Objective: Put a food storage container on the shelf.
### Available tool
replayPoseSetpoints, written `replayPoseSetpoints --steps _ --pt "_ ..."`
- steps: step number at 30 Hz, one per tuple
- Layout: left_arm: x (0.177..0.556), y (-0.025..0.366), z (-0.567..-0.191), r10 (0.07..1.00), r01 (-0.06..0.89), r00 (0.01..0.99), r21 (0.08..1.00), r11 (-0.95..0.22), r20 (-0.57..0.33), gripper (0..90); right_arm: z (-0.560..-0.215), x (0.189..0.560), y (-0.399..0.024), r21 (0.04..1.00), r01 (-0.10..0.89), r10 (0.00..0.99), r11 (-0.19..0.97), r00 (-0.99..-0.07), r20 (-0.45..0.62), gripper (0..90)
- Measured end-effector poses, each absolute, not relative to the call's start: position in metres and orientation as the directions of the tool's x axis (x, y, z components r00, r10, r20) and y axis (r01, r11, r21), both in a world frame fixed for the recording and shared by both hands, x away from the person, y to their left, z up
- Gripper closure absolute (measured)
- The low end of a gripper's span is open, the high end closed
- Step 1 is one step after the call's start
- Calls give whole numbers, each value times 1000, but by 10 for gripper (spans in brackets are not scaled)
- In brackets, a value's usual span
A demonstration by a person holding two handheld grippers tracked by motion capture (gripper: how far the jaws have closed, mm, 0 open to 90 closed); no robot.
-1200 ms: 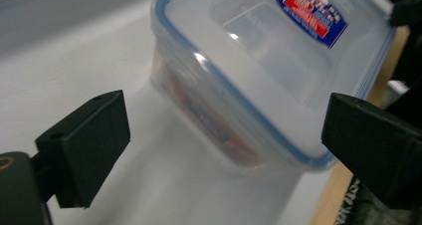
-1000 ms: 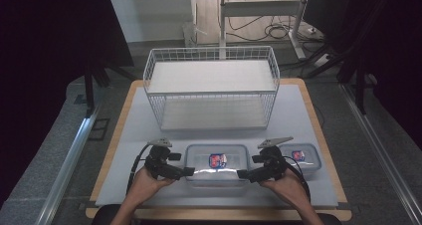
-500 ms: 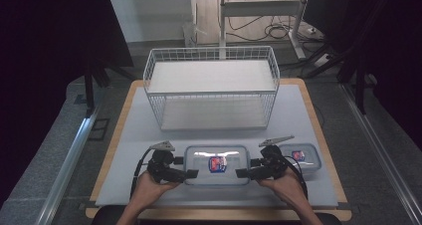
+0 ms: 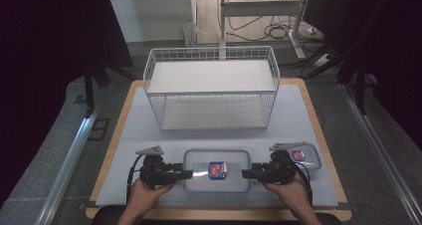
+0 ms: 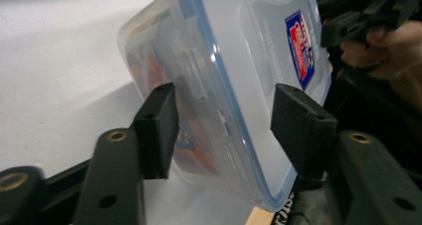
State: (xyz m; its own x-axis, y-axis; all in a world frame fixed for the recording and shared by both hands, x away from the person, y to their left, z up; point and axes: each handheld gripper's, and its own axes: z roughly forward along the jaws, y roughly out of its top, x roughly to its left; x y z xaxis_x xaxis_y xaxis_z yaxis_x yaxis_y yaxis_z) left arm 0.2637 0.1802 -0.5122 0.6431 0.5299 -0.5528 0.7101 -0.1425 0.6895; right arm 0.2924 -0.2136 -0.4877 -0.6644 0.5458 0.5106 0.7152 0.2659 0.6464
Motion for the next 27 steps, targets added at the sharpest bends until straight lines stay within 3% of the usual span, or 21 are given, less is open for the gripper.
replayPoseSetpoints --steps 16,27 --pt "268 182 -509 536 759 580 646 -82 -613 514 -488 292 -216 608 771 555 189 -595 581 505" --pt "271 181 -497 571 724 599 685 -86 -562 525 -479 295 -211 674 712 578 197 -639 507 510"
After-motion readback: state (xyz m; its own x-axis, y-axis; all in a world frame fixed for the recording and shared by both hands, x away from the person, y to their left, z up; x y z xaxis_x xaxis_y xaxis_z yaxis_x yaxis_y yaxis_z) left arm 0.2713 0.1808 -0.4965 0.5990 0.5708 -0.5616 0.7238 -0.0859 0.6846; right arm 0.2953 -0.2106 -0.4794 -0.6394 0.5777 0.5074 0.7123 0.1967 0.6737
